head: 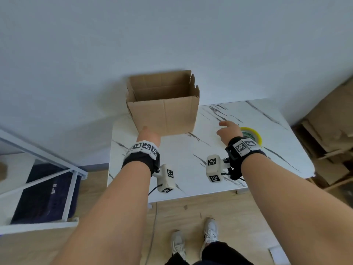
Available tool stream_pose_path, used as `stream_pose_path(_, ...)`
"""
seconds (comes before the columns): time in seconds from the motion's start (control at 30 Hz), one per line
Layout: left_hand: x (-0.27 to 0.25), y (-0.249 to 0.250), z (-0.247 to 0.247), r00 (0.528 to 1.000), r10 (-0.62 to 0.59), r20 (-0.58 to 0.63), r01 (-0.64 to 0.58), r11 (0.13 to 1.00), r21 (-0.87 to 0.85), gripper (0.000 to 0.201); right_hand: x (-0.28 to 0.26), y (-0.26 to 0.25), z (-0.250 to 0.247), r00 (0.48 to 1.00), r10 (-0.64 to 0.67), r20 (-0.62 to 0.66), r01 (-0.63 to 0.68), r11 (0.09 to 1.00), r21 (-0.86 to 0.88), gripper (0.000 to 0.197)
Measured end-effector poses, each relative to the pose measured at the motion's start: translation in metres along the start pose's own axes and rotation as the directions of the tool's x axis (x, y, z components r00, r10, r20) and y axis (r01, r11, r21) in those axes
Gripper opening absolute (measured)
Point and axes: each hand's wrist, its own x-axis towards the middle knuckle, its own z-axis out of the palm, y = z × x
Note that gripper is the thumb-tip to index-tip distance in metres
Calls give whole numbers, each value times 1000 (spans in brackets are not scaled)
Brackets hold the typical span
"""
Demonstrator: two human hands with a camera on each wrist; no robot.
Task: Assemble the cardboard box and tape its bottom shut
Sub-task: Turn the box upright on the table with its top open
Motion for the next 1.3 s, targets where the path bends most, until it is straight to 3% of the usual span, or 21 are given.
stream_pose_path(0.17,-32,44,34,990,112,81,-118,991,69,36,-10,44,-50,994,42,-102,-53,993,-104,37)
stream_pose_path(0.33,-58,83,78,958,219,186,-243,963,115,43,0,93,-84,988,76,-138,-97,982,-159,50)
stream_pose_path(0.5,-73,111,120,945,214,247,-256,955,149,46,24,117,-100,995,89,-44,-97,964,-248,57)
stream_pose_path(0.7,-84,138,161,953,174,249,-222,959,178,45,53,136,-99,982,12,186,77,882,-465,71)
stream_pose_path(0.9,-85,161,182,976,128,178,-160,970,181,35,87,141,-102,960,-92,263,223,819,-529,44)
stream_pose_path(1.03,-82,171,198,970,149,191,-183,967,176,30,104,141,-115,958,-130,256,247,827,-505,43)
stream_pose_path(1.17,-82,179,224,935,190,299,-239,961,137,29,122,146,-133,972,-151,182,221,853,-473,41)
stream_pose_path(1.3,-79,186,249,884,226,410,-347,903,251,47,139,150,-146,981,-140,137,186,888,-420,38)
